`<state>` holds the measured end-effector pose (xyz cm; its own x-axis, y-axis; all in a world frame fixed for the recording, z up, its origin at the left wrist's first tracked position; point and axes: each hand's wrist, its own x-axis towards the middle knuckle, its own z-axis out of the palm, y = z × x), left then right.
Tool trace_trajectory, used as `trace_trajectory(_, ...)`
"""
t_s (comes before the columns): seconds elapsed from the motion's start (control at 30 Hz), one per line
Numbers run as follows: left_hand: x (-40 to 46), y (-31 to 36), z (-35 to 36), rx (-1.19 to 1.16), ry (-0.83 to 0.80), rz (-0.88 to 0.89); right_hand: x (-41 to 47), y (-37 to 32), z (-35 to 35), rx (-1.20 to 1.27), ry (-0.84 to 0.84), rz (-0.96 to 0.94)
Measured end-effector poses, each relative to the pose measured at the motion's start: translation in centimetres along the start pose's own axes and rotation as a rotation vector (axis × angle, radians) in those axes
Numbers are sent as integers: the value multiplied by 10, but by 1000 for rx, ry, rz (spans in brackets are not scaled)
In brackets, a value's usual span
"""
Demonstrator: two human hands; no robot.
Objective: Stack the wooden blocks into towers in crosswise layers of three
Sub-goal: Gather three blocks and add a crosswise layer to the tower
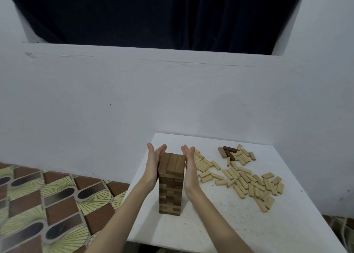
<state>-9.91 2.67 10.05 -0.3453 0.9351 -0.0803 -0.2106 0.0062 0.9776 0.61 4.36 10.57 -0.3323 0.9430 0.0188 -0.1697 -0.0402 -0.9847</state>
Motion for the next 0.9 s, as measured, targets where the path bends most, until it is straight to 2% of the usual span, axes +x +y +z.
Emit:
trace_trajectory(0.43,-4,2,6,19,-1,-25,-1,3,7,-8,40,11)
trace_trajectory(0.7,1,0,1,63,-27,4,1,1,4,-39,-25,-19)
trace_trajectory(0.8,7,8,-13,98,-106,58,4,-12,-14,-130,-73,-66)
trace_trajectory(0.9,10,19,-38,276,-282,126,12,-24,-41,-427,-234,-123)
